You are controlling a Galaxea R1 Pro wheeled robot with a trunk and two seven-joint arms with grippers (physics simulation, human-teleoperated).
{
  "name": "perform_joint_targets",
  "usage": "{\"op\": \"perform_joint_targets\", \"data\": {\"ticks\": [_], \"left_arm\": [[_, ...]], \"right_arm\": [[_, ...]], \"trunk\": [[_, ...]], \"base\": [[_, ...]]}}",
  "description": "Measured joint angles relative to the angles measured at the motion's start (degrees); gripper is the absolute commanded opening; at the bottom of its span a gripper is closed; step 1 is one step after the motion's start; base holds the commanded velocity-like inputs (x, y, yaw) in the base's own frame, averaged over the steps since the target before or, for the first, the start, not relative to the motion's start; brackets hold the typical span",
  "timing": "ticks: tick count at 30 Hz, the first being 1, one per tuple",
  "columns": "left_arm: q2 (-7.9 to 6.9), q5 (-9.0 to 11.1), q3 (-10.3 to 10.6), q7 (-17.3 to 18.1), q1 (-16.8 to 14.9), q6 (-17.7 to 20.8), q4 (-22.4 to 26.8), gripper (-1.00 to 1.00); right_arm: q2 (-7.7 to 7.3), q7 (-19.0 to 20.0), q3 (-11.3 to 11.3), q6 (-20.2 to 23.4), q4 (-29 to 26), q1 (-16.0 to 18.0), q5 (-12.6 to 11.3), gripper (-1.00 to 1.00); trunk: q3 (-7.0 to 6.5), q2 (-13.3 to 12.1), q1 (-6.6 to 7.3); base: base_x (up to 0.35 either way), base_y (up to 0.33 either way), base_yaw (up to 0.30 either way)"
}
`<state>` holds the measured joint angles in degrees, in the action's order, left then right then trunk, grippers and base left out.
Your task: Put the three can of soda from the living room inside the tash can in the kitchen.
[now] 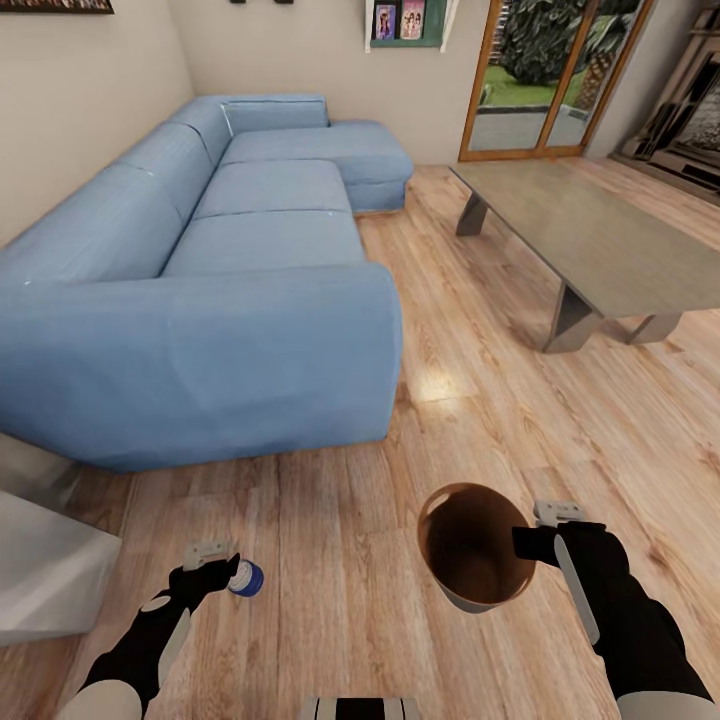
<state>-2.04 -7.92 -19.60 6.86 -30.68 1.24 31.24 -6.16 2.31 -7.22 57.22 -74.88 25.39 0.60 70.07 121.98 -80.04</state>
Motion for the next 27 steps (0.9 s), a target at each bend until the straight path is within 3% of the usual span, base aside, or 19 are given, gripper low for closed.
{"op": "perform_joint_targets", "data": {"ticks": [9,27], "left_arm": [[0.16,0.2,0.1,0.0,0.0,0.1,3.7,1.0],[0.44,0.2,0.2,0.0,0.0,0.1,4.0,1.0]], "right_arm": [[0.0,0.0,0.0,0.0,0.0,0.0,0.0,-1.0],[0.0,0.0,0.0,0.0,0.0,0.0,0.0,-1.0]], "trunk": [[0.01,0.0,0.0],[0.29,0.0,0.0]], "base": [[0.0,0.0,0.0],[0.0,0.0,0.0]]}}
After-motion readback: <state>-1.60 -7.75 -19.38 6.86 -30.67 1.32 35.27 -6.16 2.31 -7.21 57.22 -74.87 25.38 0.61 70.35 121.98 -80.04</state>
